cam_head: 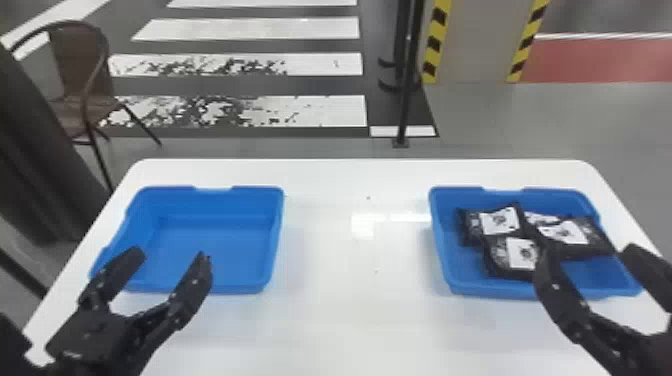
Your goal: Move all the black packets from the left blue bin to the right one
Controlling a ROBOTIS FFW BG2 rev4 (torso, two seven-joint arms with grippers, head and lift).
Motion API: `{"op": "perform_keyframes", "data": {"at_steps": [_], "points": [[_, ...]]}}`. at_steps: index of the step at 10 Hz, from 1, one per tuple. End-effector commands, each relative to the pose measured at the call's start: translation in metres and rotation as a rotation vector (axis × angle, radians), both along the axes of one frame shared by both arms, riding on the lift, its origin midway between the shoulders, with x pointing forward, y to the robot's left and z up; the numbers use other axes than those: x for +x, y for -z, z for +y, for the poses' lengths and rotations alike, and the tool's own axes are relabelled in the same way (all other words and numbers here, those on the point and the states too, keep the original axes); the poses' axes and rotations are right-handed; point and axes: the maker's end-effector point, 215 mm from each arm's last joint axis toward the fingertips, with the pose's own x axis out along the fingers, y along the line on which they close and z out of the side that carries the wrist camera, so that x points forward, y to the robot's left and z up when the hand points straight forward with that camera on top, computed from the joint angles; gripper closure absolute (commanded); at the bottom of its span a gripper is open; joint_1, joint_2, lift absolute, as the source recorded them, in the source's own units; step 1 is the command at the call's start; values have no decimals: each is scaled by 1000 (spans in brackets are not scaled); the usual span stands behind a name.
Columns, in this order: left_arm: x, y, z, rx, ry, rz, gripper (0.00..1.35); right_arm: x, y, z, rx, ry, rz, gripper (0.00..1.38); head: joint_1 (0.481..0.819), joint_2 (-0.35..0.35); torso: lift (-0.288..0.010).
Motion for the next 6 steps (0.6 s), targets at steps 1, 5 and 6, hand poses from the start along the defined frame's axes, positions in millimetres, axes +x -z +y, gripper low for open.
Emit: {"op": "perform_keyframes", "data": {"at_steps": [1,5,6], "points": [[0,0,0,-4,-2,1,162,0,0,0,1,-1,0,163,695,39,-140],[-1,2,0,-7,-1,8,162,0,0,2,4,-4,0,163,695,42,-140],[-1,2,0,-7,-1,8,162,0,1,2,6,-4,2,163,695,42,-140]]}}
